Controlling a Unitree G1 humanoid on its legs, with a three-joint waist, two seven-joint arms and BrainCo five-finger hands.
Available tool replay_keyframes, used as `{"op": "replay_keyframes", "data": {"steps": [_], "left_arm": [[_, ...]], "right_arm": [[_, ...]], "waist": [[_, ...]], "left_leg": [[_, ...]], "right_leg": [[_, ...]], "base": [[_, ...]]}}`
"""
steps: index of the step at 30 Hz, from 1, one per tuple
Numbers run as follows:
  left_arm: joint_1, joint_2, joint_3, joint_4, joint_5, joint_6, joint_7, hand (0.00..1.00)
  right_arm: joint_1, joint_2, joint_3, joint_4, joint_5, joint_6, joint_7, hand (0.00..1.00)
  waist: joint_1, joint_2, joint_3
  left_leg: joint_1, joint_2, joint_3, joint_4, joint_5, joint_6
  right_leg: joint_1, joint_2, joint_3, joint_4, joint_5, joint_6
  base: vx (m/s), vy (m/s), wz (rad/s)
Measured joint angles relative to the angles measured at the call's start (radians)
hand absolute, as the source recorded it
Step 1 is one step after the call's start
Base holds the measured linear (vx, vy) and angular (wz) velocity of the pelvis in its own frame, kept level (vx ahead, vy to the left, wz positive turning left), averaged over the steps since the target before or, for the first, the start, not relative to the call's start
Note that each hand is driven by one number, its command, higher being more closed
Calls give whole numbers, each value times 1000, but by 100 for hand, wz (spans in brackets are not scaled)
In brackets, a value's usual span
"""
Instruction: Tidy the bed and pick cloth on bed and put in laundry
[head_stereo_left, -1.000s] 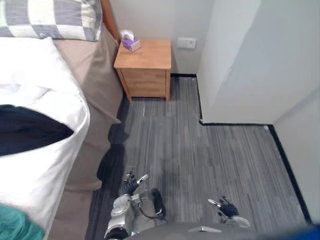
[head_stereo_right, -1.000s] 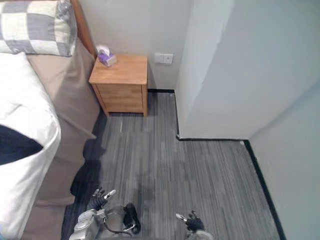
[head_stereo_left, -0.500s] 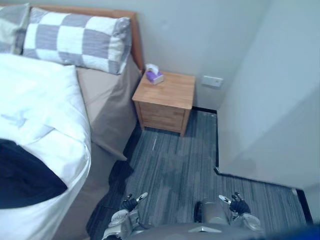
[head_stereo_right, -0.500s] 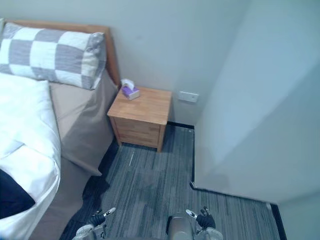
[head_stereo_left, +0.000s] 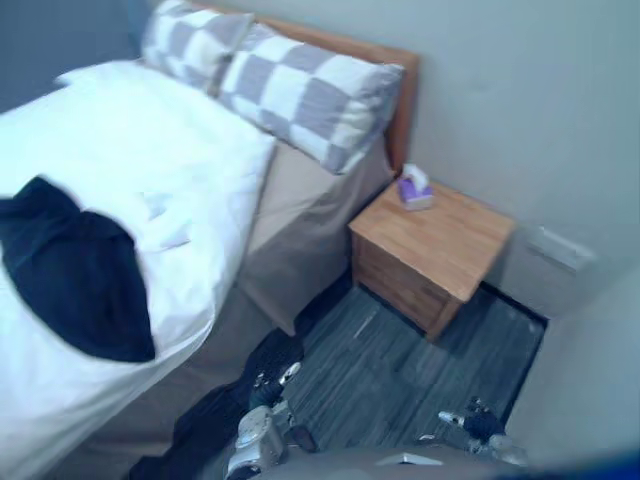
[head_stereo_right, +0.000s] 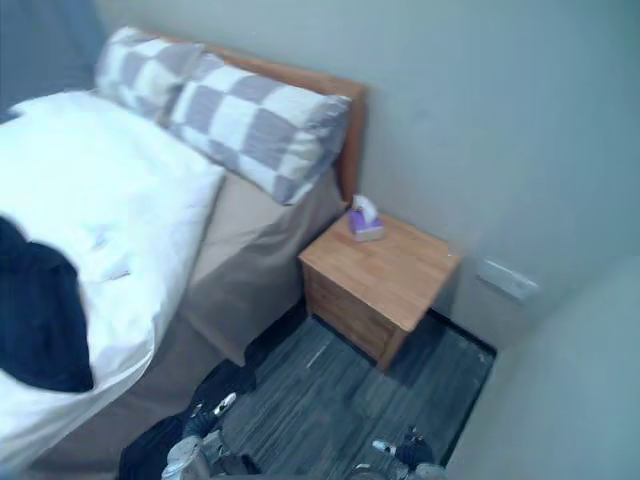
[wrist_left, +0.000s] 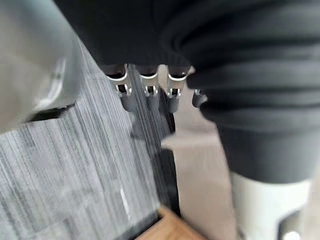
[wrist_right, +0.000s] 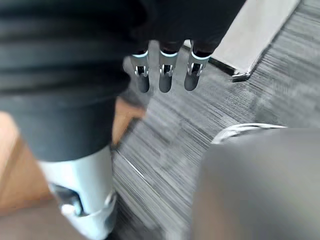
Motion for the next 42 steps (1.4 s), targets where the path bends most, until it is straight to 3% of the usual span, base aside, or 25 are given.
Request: {"op": "replay_keyframes", "data": {"steps": [2,3,4,5,8,9,10,11,12,14,15,16,18,20,21,23,24,27,29,32,35,37,38,40,42], "left_arm": [[8,7,-15,5,3,1,-4,0],[19,7,10,14,3,0,-3,0],[30,9,24,31,3,-2,-3,0],[44,29,36,51,6,-4,-5,0],[46,8,30,77,23,0,-7,0],[47,12,14,78,57,14,-15,0],[44,25,9,77,79,25,-27,0],[38,35,-21,78,115,36,-31,0],[36,43,-37,79,133,43,-35,0],[30,65,-65,79,154,47,-46,0],[24,68,-66,81,158,51,-43,0],[9,79,-72,103,156,55,-40,0],[-9,84,-70,129,157,70,-41,0],[-12,72,-48,123,158,73,-41,0],[-10,66,-36,119,159,74,-41,0],[-8,60,-1,114,183,72,-42,0],[-2,41,18,117,193,72,-42,0],[-1,5,17,112,219,55,-42,0],[-1,-7,17,111,233,43,-42,0],[2,2,20,85,240,37,-27,0],[-2,15,21,70,219,18,-21,0],[-2,5,21,66,219,-1,-21,0],[9,-7,22,69,221,-11,-21,0],[20,-29,22,70,221,-20,-21,0],[25,-29,21,74,221,-19,-22,0]], "right_arm": [[2,-4,-29,5,-2,-3,13,0],[-3,-37,-45,3,-3,-17,18,0],[-3,-34,-38,1,-3,-23,20,0],[-5,-14,-36,-1,-3,-33,21,0],[0,-37,-49,13,-3,-47,21,0],[-29,-42,-40,19,2,-51,10,0],[-30,-35,-35,19,22,-50,4,0],[-22,-37,-35,22,56,-53,0,0],[-29,-35,-32,23,71,-54,-2,0],[-42,-25,-26,34,86,-63,-1,0],[-44,-16,-27,33,102,-74,-2,0],[-43,-12,-34,27,115,-89,-3,0],[-35,-3,-33,19,123,-95,-3,0],[-19,-3,-31,3,152,-98,-3,0],[-16,-3,-29,-3,156,-97,-4,0],[0,6,-18,-13,159,-98,-3,0],[0,-12,-21,-11,180,-97,-4,0],[1,-41,-18,-10,195,-99,-4,0],[2,-44,-10,0,199,-99,-4,0],[2,-37,50,-2,233,-97,2,0],[0,1,51,-13,233,-89,6,0],[1,3,60,-27,232,-74,8,0],[2,3,63,-33,232,-57,6,0],[2,-1,58,-44,214,-48,5,0],[0,4,42,-45,184,-41,5,0]], "waist": [[0,18,9],[10,68,26],[14,64,25],[30,29,28],[35,73,15],[37,80,13],[35,60,16],[32,61,14],[31,57,13],[21,33,18],[9,38,29],[-14,23,35],[-22,21,36],[-21,31,39],[-21,35,40],[-19,24,32],[-21,45,29],[-30,85,27],[-24,87,25],[-15,54,10],[2,24,7],[13,33,15],[21,63,-1],[11,88,-19],[12,91,-31]], "left_leg": [[22,4,-11,-71,51,17],[35,47,-20,-81,62,7],[39,45,-18,-82,72,0],[48,21,-11,-83,69,-14],[76,33,20,-141,57,-34],[81,7,16,-153,49,-38],[99,-27,17,-149,18,-35],[111,-46,-4,-150,-2,-36],[114,-55,-10,-149,-7,-37],[141,-66,-53,-151,-26,-28],[159,-55,-93,-152,-35,-16],[167,-43,-139,-149,-52,-9],[172,-19,-190,-139,-66,-13],[196,8,-222,-135,-82,-33],[201,14,-228,-136,-88,-40],[206,10,-248,-133,-110,-73],[218,26,-230,-136,-111,-90],[237,58,-56,-145,-76,-125],[272,77,-54,-166,-56,-135],[272,80,-25,-140,-33,-133],[181,114,-22,103,-65,-122],[116,185,7,325,-121,-106],[116,212,34,365,-140,-92],[159,204,76,298,-151,-93],[173,184,116,223,-150,-94]], "right_leg": [[-29,3,-7,96,42,9],[-51,28,20,20,-50,10],[-21,38,18,-140,-15,11],[-11,7,24,-290,144,16],[6,32,-4,-284,114,13],[-33,-11,2,-181,28,29],[-36,-56,0,-112,-5,52],[-79,-90,24,50,-14,62],[-120,-115,51,142,-6,64],[-203,-139,137,349,80,45],[-266,-136,199,476,137,25],[-289,-115,219,485,61,29],[-326,-67,220,414,1,16],[-349,-21,221,253,1,14],[-348,-3,228,182,15,12],[-340,31,288,-68,149,-17],[-319,43,261,-68,178,-57],[-295,56,205,-34,139,-83],[-257,70,176,-33,129,-97],[-215,68,159,-59,101,-92],[-129,57,161,-176,105,-87],[-76,73,175,-219,107,-90],[-64,83,185,-223,105,-88],[-71,96,218,-223,101,-76],[-101,102,237,-234,122,-76]], "base": [[166,-115,111],[101,-102,57],[123,-192,47],[81,-191,51],[88,-147,37],[115,-2,24],[150,45,29],[131,68,23],[135,68,30],[182,47,51],[236,-36,90],[170,-64,99],[173,-69,93],[248,-110,70],[320,-202,52],[287,-218,47],[279,-177,36],[340,-149,49],[215,-114,39],[136,-117,29],[90,-103,14],[31,-53,-25],[39,18,-47],[84,75,-38],[94,57,-34]]}}
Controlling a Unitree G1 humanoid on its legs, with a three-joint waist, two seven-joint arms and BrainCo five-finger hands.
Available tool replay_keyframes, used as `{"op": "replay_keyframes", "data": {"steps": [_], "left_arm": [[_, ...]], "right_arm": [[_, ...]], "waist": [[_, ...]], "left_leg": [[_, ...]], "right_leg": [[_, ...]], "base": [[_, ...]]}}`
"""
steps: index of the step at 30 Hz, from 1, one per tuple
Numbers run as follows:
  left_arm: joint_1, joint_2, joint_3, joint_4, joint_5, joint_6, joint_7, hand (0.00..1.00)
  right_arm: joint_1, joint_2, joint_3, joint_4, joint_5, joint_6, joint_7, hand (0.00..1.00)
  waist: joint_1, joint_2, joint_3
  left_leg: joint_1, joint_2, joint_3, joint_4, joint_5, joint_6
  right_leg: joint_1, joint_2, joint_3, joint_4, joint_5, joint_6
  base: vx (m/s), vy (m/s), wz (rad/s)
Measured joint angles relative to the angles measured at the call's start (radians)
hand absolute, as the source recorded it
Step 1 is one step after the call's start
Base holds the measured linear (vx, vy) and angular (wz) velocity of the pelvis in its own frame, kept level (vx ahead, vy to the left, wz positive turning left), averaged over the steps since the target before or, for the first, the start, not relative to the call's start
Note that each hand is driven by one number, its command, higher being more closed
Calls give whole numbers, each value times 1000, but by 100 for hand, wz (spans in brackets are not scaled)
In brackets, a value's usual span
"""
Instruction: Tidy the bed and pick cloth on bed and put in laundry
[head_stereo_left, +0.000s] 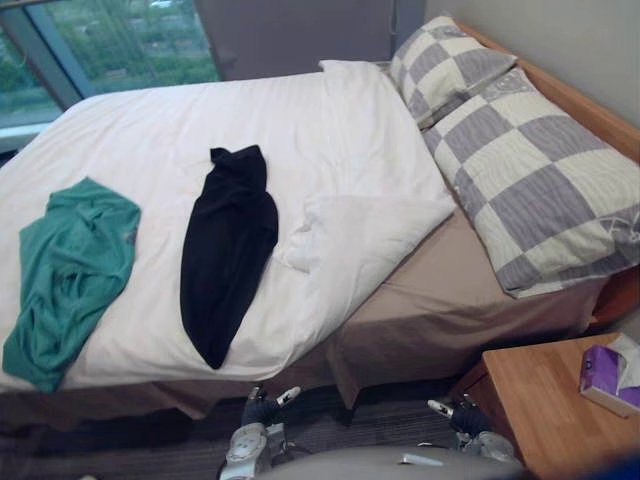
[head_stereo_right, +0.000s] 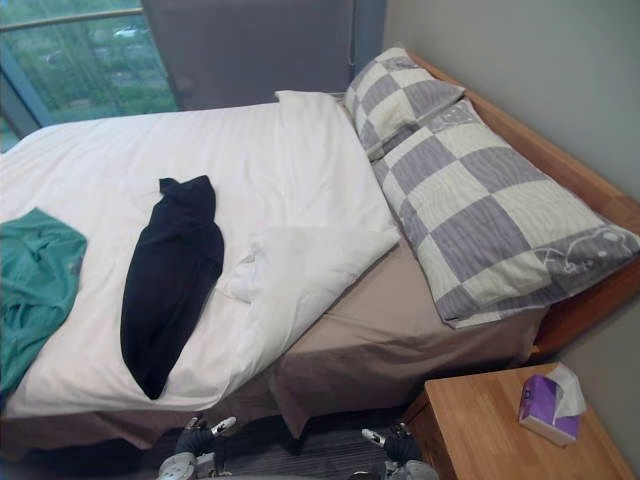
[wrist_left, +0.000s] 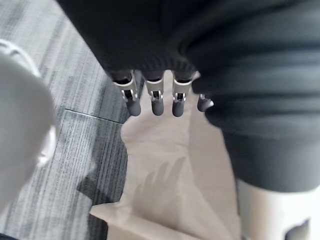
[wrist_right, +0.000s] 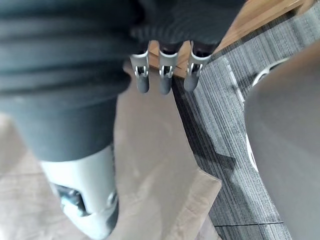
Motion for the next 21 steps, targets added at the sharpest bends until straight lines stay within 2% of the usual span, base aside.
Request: {"op": "replay_keyframes", "data": {"steps": [3,6,8,10,12,13,15,18,19,21], "left_arm": [[-14,7,-1,4,-1,6,-7,0],[-15,0,-32,4,-1,8,-29,0],[-17,-10,-57,5,-1,9,-51,0],[-16,-20,-81,6,0,17,-65,0],[-11,-23,-87,5,3,22,-87,0],[-11,-19,-86,5,3,23,-87,0],[-3,3,-84,3,0,30,-84,0],[11,32,-76,0,-3,47,-81,0],[20,45,-75,-1,-3,54,-80,0],[41,57,-72,-6,-3,67,-76,0]], "right_arm": [[-1,25,-56,3,-11,1,-8,0],[7,31,-82,13,14,-3,-17,0],[15,33,-85,12,64,-13,-35,0],[23,34,-100,12,128,-35,-65,0],[43,35,-114,9,202,-71,-135,0],[45,38,-115,8,209,-80,-155,0],[43,38,-118,-18,210,-108,-242,0],[41,29,-157,-117,176,-141,-367,0],[39,17,-178,-203,133,-152,-433,0],[33,-24,-190,-359,86,-155,-497,0]], "waist": [[-2,-10,-8],[-10,-20,-17],[-22,-7,-25],[-33,-5,-26],[-29,0,-29],[-29,1,-29],[-26,-2,-26],[-27,-11,-21],[-28,-18,-19],[-26,-30,-24]], "left_leg": [[17,-33,23,-97,28,-24],[79,-83,22,-222,106,-36],[106,-97,20,-286,126,-39],[121,-102,20,-322,129,-42],[141,-107,23,-357,129,-43],[147,-108,24,-362,129,-43],[166,-109,50,-382,128,-43],[174,-110,74,-392,123,-50],[177,-111,75,-393,117,-58],[171,-112,77,-394,107,-69]], "right_leg": [[-17,6,3,-39,39,-6],[18,-16,-6,-75,62,8],[30,-19,-29,-78,67,15],[41,-17,-48,-78,67,15],[51,-15,-57,-75,67,16],[53,-15,-56,-74,68,17],[55,-10,-54,-73,88,24],[54,-6,-37,-72,107,37],[51,-6,-27,-72,115,47],[35,-4,-16,-73,124,48]], "base": [[91,60,-19],[77,71,6],[31,69,27],[6,71,33],[-29,64,21],[-52,46,6],[-73,40,-4],[-106,34,-15],[-125,22,-17],[-140,10,-17]]}}
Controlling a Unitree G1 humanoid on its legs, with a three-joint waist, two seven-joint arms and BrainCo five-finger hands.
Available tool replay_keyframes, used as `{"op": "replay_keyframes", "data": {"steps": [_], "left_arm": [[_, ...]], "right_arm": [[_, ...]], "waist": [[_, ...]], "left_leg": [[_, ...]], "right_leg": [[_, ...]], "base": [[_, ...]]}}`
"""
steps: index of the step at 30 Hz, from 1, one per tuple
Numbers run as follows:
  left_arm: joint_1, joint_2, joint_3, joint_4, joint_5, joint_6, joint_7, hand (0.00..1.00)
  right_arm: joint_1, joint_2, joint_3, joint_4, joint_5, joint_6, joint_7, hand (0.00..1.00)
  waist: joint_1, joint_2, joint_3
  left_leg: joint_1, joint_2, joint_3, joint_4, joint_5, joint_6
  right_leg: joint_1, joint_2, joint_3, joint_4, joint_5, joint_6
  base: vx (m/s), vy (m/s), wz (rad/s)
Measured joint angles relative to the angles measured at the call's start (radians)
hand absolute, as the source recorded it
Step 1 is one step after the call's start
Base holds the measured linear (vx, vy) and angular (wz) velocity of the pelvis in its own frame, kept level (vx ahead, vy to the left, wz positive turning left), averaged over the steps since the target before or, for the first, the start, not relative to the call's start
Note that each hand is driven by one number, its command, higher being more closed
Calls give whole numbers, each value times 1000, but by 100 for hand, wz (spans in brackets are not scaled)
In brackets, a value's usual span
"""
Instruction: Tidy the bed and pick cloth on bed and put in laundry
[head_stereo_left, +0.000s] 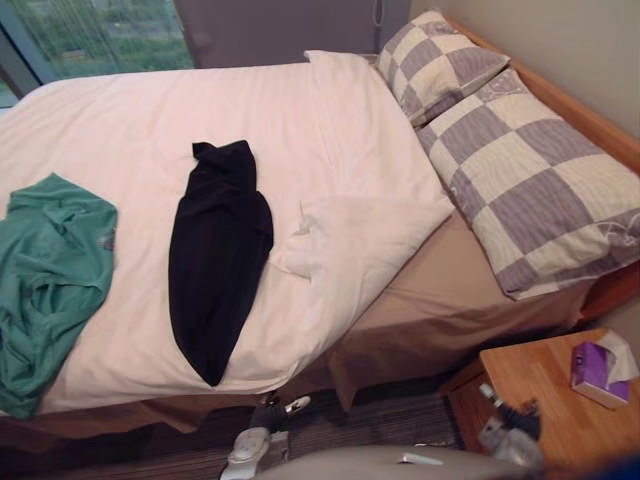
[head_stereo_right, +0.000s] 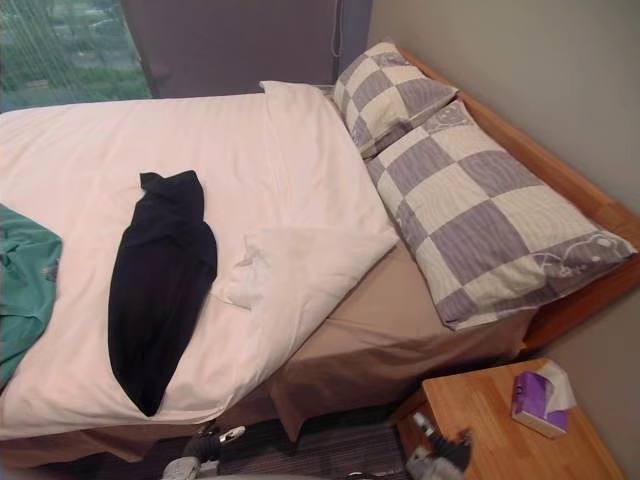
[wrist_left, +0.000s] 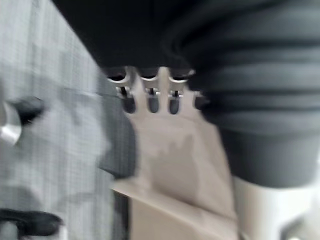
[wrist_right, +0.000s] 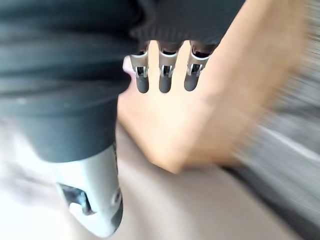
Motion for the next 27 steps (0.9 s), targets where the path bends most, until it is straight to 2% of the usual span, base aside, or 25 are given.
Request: {"op": "replay_keyframes", "data": {"steps": [2,4,5,7,10,12,15,17,20,21,22,23,25,27], "left_arm": [[19,11,9,-25,-2,13,17,0],[31,18,4,-35,-1,18,32,0],[31,21,2,-39,-2,20,37,0],[32,30,-17,-40,-3,20,56,0],[35,40,-62,-39,-4,17,78,0],[35,44,-87,-39,-14,6,79,0],[35,49,-95,-39,-32,-9,78,0],[34,70,-111,-44,-31,-19,77,0],[22,101,-125,-72,-20,-19,77,0],[3,113,-124,-72,-18,-18,78,0],[-8,121,-122,-74,-18,-18,78,0],[-30,141,-122,-84,-18,-18,79,0],[-52,165,-120,-92,-20,-16,83,0],[-66,180,-120,-115,-20,-11,100,0]], "right_arm": [[-21,-68,-8,-210,-97,1,-32,0],[-50,-98,-1,-357,-174,16,-26,0],[-65,-112,15,-448,-215,27,-13,0],[-85,-119,40,-542,-273,60,21,0],[-99,-165,119,-597,-356,95,97,0],[-115,-204,165,-606,-397,111,134,0],[-175,-264,253,-594,-457,150,180,0],[-300,-279,343,-529,-515,176,207,0],[-449,-281,422,-450,-559,209,211,0],[-519,-285,447,-417,-563,223,209,0],[-555,-288,460,-408,-565,231,207,0],[-625,-294,475,-399,-567,240,201,0],[-735,-294,499,-369,-571,249,186,0],[-824,-296,515,-336,-580,260,170,0]], "waist": [[0,-11,-2],[-3,-8,-5],[-4,-17,-8],[-3,-16,-5],[-3,-11,-8],[-2,-3,-12],[-1,5,-9],[10,1,-7],[49,-17,13],[58,-39,42],[67,-47,62],[84,-69,107],[110,-91,159],[124,-105,211]], "left_leg": [[-6,0,3,-4,-22,3],[-24,-2,5,-20,-33,8],[-35,-6,1,-27,-37,13],[-40,-12,-8,-27,-30,22],[-56,-22,-32,-32,-35,24],[-85,-33,-65,-33,-34,28],[-119,-48,-118,-32,-15,58],[-137,-53,-148,-29,-5,70],[-178,-51,-189,-28,12,78],[-200,-47,-209,-28,23,80],[-214,-45,-224,-26,28,81],[-240,-40,-242,-16,35,81],[-290,-32,-255,0,43,83],[-326,-29,-276,25,43,85]], "right_leg": [[-18,7,15,-6,4,-1],[-30,13,18,-24,3,-2],[-36,15,21,-40,2,-4],[-41,15,34,-49,8,-12],[-52,9,39,-57,5,-4],[-69,2,35,-64,13,6],[-70,-9,1,-66,25,6],[-73,-12,-20,-67,35,-6],[-93,-13,-42,-66,41,-13],[-104,-11,-40,-67,51,-21],[-108,-10,-40,-68,56,-19],[-126,-9,-34,-69,64,-16],[-161,-4,-14,-71,86,-18],[-175,-6,0,-73,101,-14]], "base": [[-142,-3,-13],[-194,-35,-8],[-233,-55,0],[-152,-51,-3],[-174,-21,4],[-102,4,17],[-18,-1,41],[-6,4,33],[-12,-20,36],[-36,-16,55],[-24,-2,54],[-42,1,35],[-68,5,28],[-39,24,31]]}}
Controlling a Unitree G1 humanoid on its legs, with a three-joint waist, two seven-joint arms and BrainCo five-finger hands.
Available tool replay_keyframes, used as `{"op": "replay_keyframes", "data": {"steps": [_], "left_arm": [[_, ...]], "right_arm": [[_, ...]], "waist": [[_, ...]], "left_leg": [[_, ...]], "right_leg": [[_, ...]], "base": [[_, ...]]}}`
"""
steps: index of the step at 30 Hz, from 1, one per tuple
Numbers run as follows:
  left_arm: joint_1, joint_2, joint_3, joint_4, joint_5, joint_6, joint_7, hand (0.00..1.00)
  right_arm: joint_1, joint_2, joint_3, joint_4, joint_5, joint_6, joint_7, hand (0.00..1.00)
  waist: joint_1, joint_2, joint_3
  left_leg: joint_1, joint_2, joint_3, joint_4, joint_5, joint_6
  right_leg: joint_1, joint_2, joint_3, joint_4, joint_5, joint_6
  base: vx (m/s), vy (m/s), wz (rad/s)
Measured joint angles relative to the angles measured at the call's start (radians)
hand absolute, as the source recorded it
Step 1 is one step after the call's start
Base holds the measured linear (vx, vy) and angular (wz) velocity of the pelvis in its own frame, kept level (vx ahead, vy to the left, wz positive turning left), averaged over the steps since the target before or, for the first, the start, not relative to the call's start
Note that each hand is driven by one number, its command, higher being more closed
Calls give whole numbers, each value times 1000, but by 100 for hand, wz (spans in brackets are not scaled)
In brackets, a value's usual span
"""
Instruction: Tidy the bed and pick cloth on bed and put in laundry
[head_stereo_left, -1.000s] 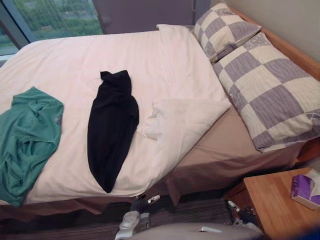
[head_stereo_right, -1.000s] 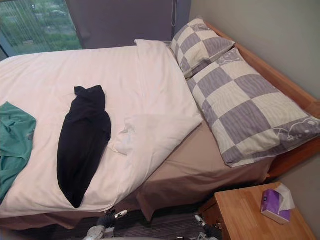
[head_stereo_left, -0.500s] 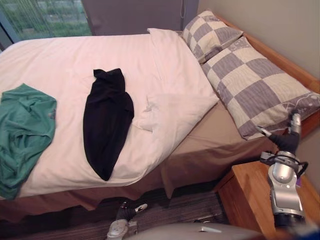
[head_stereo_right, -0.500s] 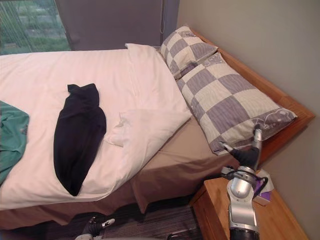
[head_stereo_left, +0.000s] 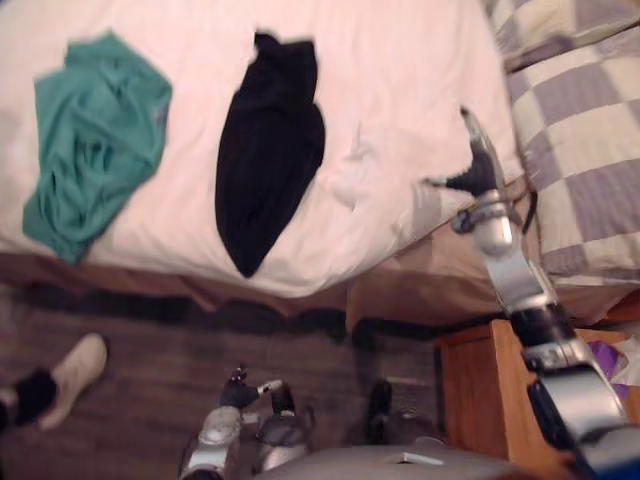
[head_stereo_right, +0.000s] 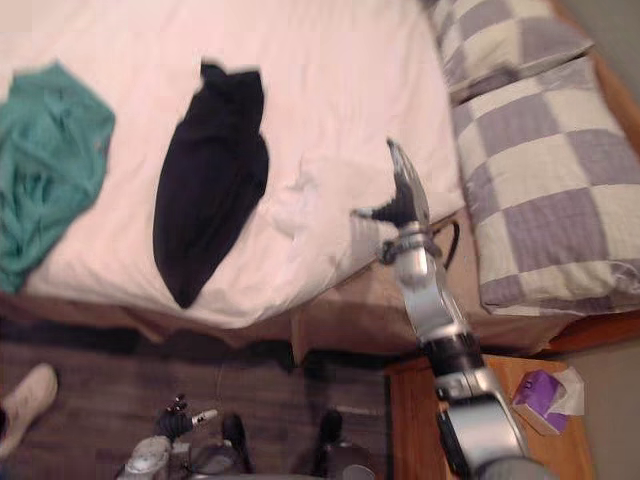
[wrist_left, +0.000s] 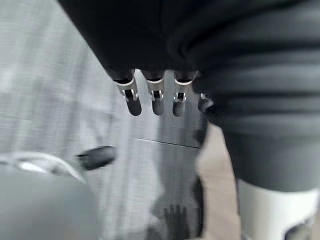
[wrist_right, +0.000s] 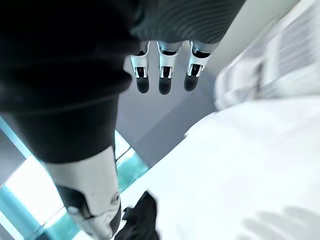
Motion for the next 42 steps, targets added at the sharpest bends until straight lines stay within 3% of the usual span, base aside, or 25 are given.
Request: {"op": "replay_keyframes", "data": {"steps": [2,7,10,12,18,19,23,25,29,36,39,42], "left_arm": [[-24,1,16,-23,-1,8,2,0],[-99,17,37,-79,0,35,6,0],[-141,19,37,-82,8,56,15,0],[-174,16,36,-83,20,79,15,0],[-241,11,19,-81,20,104,15,0],[-258,3,-2,-81,22,103,15,0],[-282,-13,-58,-80,18,103,20,0],[-287,-21,-64,-79,-1,105,22,0],[-320,-24,-92,-76,-14,105,21,0],[-330,-24,-91,-83,-12,106,15,0],[-318,-26,-90,-121,-12,123,15,0],[-316,-32,-90,-123,-12,134,16,0]], "right_arm": [[-77,-2,9,32,-1,20,-7,0],[-220,-8,11,113,61,81,-16,0],[-294,-19,16,191,88,125,-31,0],[-336,-82,45,247,125,149,-33,0],[-435,-166,45,397,155,213,-24,0],[-453,-189,45,441,155,226,-5,100],[-471,-248,44,501,158,229,72,100],[-488,-262,43,504,218,222,84,100],[-496,-287,37,532,315,206,74,100],[-357,-266,-85,483,540,91,-9,100],[-200,-207,-180,379,626,35,-58,100],[-32,-99,-290,253,755,-25,-104,100]], "waist": [[21,-2,55],[39,-13,143],[51,-16,159],[62,-15,162],[61,7,189],[60,19,196],[47,50,211],[30,59,212],[24,71,214],[11,71,213],[1,68,209],[-32,65,206]], "left_leg": [[-42,7,-19,44,-13,10],[-151,19,-65,131,-30,25],[-211,23,-74,160,-34,30],[-264,17,-81,183,-35,36],[-355,11,-88,222,-29,48],[-370,6,-87,225,-25,53],[-392,-13,-66,221,-16,62],[-404,-17,-60,221,-15,64],[-410,-17,-55,223,-17,58],[-389,-8,-23,250,-27,64],[-354,2,1,279,-62,65],[-330,14,36,311,-106,60]], "right_leg": [[-9,-2,11,-3,22,10],[-56,-6,12,-5,64,20],[-99,-6,13,-9,90,23],[-138,-15,12,-11,100,22],[-208,-25,12,-12,111,21],[-220,-30,12,-15,111,21],[-249,-49,16,-28,112,22],[-263,-55,17,-28,115,22],[-269,-55,19,-29,118,23],[-251,-53,46,-42,136,40],[-223,-48,73,-44,152,50],[-207,-52,106,-44,151,51]], "base": [[-24,38,24],[-43,64,24],[-44,65,9],[-49,91,7],[-34,53,5],[-40,28,2],[-49,31,-9],[-47,28,-4],[-29,15,-2],[15,6,-11],[21,32,-35],[11,44,-32]]}}
